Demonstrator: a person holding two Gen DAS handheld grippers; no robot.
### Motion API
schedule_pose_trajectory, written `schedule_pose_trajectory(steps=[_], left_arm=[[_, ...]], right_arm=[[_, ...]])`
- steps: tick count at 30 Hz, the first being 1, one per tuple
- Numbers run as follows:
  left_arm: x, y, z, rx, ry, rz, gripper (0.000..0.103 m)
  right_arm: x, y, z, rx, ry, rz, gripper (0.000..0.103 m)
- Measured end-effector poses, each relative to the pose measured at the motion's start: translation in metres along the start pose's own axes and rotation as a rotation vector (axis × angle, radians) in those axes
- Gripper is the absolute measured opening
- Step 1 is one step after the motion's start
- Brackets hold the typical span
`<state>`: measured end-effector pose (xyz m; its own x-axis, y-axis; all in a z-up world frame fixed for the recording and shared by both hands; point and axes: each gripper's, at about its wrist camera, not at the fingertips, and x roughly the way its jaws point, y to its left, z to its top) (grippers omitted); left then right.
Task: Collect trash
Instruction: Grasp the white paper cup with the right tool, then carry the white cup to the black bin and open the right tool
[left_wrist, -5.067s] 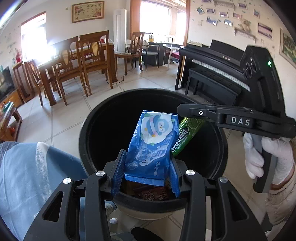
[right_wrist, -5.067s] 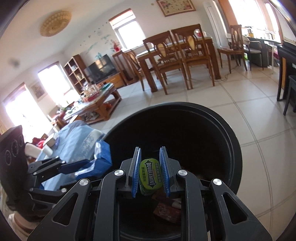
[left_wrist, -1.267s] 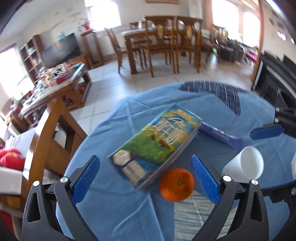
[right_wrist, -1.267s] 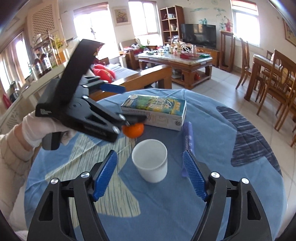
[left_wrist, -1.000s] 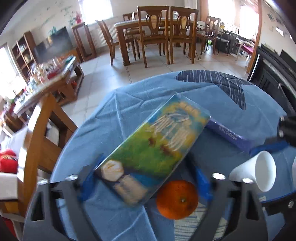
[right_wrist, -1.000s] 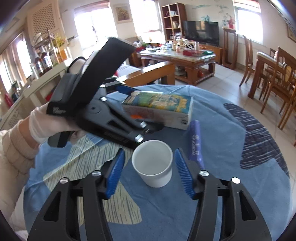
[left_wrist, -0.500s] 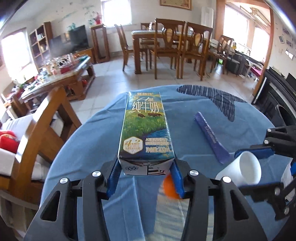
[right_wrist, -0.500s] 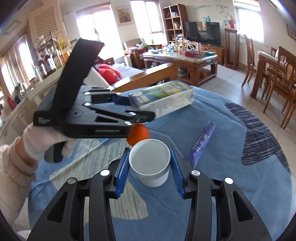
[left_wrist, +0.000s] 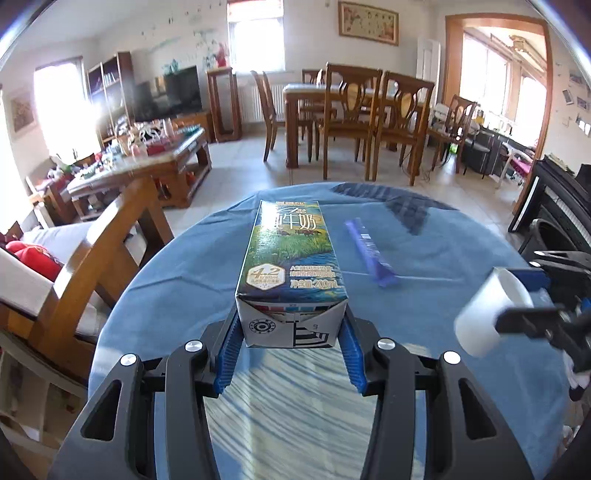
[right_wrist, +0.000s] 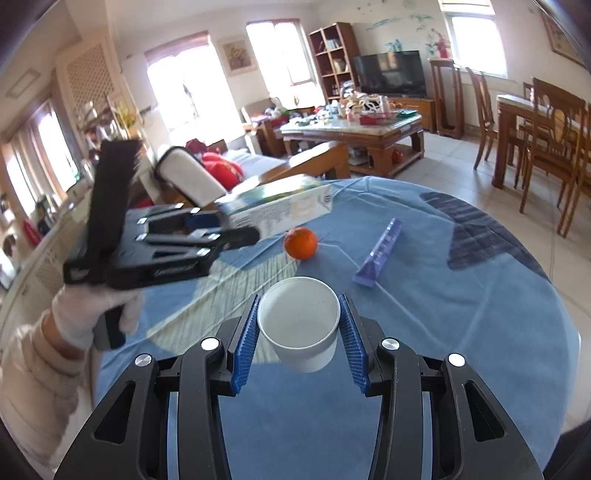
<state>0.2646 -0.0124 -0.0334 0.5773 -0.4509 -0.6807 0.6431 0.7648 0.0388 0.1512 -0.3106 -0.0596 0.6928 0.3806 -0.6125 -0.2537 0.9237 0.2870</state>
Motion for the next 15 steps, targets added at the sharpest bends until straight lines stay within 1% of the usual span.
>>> schedule_pose_trajectory(steps=[3, 6, 11, 15], left_arm=[[-0.032, -0.027, -0.013, -0.016, -0.052, -0.017, 0.047], [-0.056, -0.052, -0.023, -0.037, -0.094, -0.043, 0.047], [-0.078, -0.093, -0.032, -0.061, -0.143, -0.075, 0.047], [-0.087, -0.121, -0.038, -0.07, -0.17, -0.093, 0.047]], right_arm=[[-0.024, 0.004, -0.012, 0.024, -0.033, 0.012, 0.043], [-0.05, 0.008, -0.022, 0.041, -0.064, 0.014, 0.043], [-0.096, 0.003, -0.045, 0.07, -0.104, 0.008, 0.043], [-0.132, -0.008, -0.065, 0.092, -0.127, -0.011, 0.043]])
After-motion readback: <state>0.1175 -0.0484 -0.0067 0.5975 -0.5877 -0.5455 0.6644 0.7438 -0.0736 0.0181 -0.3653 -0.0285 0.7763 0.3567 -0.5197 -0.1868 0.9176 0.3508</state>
